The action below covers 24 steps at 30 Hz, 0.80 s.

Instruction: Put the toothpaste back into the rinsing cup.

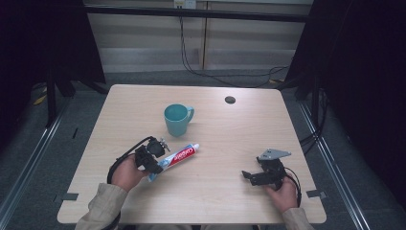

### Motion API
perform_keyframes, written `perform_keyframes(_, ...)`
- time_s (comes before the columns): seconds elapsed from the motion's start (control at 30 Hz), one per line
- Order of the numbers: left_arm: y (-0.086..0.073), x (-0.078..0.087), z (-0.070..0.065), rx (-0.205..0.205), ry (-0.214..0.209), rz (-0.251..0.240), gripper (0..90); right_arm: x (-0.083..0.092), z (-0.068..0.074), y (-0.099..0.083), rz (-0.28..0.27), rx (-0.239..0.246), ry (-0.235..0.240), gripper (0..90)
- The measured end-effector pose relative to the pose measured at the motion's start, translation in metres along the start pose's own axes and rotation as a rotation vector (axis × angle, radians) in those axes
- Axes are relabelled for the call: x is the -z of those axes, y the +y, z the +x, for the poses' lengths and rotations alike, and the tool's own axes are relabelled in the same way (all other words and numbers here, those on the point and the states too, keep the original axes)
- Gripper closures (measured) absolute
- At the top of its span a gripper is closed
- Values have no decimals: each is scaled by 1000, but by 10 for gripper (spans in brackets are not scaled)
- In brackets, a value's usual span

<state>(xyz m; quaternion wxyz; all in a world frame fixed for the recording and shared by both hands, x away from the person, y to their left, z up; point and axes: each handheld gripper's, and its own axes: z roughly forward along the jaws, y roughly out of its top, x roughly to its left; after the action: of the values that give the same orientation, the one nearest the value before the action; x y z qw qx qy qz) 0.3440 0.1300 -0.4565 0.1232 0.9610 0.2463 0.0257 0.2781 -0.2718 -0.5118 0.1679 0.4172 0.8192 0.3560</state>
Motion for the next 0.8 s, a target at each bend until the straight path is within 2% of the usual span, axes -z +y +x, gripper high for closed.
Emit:
perform_keyframes(0.13,1,6,2,12,-15,-9,740,0,0,0,1,-1,0,136)
perform_keyframes(0.17,3,10,2,13,-1,-14,740,0,0,0,2,-3,2,136)
perform_keyframes(0.37,10,27,2,9,4,-26,739,1,1,1,14,10,10,144)
perform_keyframes(0.43,14,30,0,6,8,-32,739,2,1,4,10,38,1,146)
perform_keyframes(0.5,15,32,-1,1,8,-34,738,3,2,5,11,35,-1,146)
perform_keyframes(0.53,17,33,-1,0,-4,-33,738,4,2,7,4,42,5,146)
perform_keyframes(0.6,21,34,-4,-11,5,-39,739,4,2,11,-2,57,3,149)
perform_keyframes(0.63,25,36,-5,-16,-7,-42,738,5,3,15,-8,75,20,156)
perform_keyframes(0.7,28,36,-7,-22,-13,-39,739,5,5,18,-2,87,23,149)
perform_keyframes(0.73,30,36,-8,-33,-4,-43,738,4,7,21,-1,102,32,149)
perform_keyframes(0.8,34,37,-10,-29,-15,-45,738,2,12,27,-10,133,52,151)
